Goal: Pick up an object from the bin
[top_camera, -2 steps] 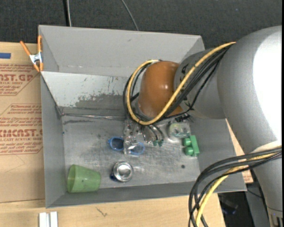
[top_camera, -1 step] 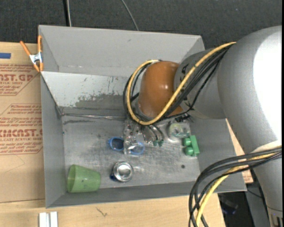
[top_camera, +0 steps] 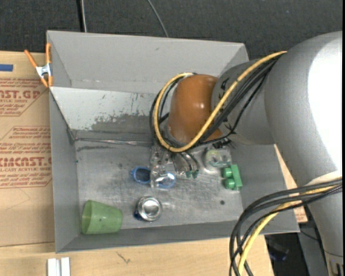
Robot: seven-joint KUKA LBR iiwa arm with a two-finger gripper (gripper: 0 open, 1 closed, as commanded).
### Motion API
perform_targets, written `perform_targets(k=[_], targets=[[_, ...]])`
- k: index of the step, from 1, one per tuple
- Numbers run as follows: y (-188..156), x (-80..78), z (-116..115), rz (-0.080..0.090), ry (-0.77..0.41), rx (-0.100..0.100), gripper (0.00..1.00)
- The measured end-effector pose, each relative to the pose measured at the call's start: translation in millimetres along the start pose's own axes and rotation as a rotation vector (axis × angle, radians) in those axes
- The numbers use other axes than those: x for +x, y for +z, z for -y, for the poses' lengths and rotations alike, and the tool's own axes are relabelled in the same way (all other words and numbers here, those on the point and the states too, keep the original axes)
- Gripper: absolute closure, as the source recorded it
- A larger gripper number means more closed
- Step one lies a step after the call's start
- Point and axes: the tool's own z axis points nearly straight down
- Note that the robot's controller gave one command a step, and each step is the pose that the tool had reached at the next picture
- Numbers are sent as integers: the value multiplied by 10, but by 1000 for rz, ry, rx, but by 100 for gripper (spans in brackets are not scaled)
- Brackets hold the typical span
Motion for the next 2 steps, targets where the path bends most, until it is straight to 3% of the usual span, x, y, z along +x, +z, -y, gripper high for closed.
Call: perform_targets(k=[2], targets=[[0,1,1,0,0,0,100]])
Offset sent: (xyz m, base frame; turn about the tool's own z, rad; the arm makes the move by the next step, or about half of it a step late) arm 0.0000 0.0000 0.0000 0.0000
